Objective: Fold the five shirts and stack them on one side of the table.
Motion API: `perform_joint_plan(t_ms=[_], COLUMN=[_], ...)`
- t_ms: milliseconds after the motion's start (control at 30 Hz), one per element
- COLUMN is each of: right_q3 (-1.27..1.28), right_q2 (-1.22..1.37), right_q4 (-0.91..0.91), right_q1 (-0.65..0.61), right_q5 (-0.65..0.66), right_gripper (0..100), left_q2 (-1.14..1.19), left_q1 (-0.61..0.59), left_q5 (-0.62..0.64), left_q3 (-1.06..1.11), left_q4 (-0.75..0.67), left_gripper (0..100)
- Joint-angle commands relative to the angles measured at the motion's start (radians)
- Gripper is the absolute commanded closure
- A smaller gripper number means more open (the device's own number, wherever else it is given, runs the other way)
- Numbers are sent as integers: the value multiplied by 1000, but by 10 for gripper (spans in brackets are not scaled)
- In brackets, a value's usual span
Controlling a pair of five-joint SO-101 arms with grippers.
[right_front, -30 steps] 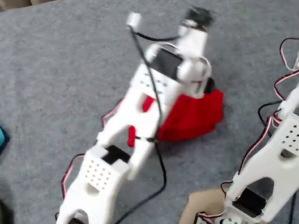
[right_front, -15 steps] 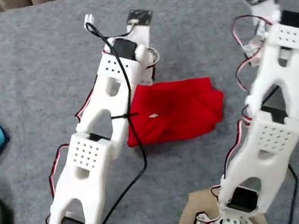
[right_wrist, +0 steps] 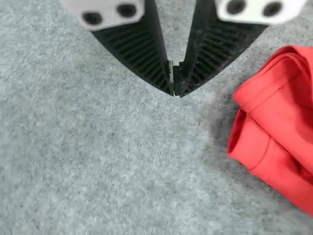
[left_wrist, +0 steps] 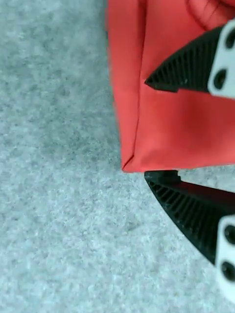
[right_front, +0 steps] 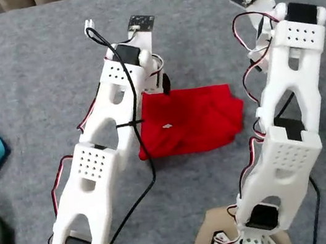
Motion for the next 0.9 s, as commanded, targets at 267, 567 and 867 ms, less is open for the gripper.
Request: perform_joint_plan(t_ms=[267,567,867], right_q3=[-53,-53,-51], right_q2=[38,59,73], right_q4=[-2,-2,-8], right_q1=[-15,-13,-27], right_q5=[3,2,2], right_gripper=[989,989,989], left_q2=[50,44,45], left_q1=[-21,-48,-106], left_q5=[-94,-94,-92], left_q3=[-46,-48,-48], left_q4=[-15,-74,-78], left_gripper=[936,940,941])
